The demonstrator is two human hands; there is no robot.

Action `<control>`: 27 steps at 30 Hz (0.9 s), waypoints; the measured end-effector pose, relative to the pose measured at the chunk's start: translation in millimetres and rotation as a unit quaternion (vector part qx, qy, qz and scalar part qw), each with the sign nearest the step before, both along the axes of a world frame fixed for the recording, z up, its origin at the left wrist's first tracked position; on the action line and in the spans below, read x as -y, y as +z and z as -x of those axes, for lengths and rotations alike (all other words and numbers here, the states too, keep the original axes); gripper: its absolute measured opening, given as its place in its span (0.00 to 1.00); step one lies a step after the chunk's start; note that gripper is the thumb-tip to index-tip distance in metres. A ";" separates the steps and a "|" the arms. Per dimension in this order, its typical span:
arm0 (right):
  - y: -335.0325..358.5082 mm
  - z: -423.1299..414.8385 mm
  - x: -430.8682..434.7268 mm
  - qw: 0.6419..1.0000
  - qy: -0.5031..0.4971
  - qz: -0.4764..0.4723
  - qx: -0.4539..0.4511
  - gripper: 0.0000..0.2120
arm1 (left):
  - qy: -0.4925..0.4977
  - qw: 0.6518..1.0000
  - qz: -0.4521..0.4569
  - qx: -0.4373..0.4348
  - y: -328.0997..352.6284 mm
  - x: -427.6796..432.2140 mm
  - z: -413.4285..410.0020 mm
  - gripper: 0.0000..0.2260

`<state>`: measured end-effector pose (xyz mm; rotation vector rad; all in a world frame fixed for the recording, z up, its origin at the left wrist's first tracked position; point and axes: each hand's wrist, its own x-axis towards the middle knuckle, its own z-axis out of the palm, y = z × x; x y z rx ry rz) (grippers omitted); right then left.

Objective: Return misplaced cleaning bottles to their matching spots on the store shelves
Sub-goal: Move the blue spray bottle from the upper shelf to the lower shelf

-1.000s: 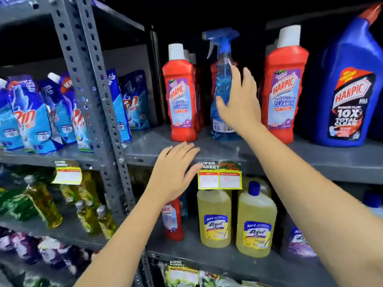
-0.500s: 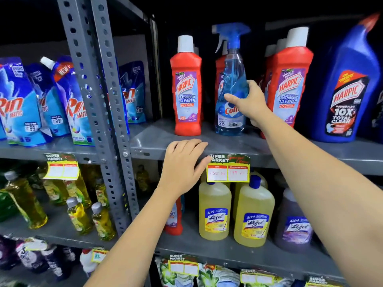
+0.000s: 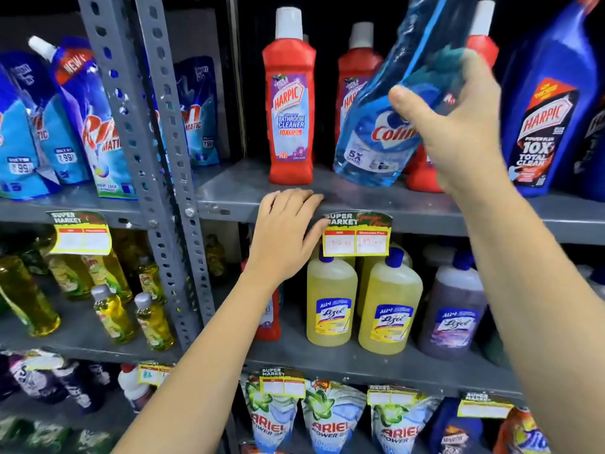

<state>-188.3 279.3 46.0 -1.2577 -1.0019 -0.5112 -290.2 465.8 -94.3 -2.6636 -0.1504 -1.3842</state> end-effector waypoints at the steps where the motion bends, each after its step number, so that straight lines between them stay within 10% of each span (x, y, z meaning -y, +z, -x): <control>1: -5.3 13.7 12.9 1.000 0.016 -0.003 0.008 0.21 | -0.004 1.000 0.009 0.008 -3.3 1.7 0.9 0.18; 9: -124.6 67.5 61.5 0.987 0.089 0.125 -0.057 0.24 | -0.029 0.995 0.094 0.016 -100.7 13.5 34.2 0.21; 18: -297.2 23.4 16.6 0.924 0.055 0.291 -0.240 0.27 | 0.055 0.891 0.176 -0.414 -263.4 -0.4 43.9 0.31; 21: -320.3 10.9 1.8 0.915 0.042 0.306 -0.259 0.25 | 0.033 0.882 0.183 -0.433 -282.1 -4.4 46.2 0.49; 27: -345.0 -5.5 -14.6 0.911 0.030 0.295 -0.287 0.24 | 0.035 0.890 0.204 -0.406 -288.6 -2.7 47.5 0.43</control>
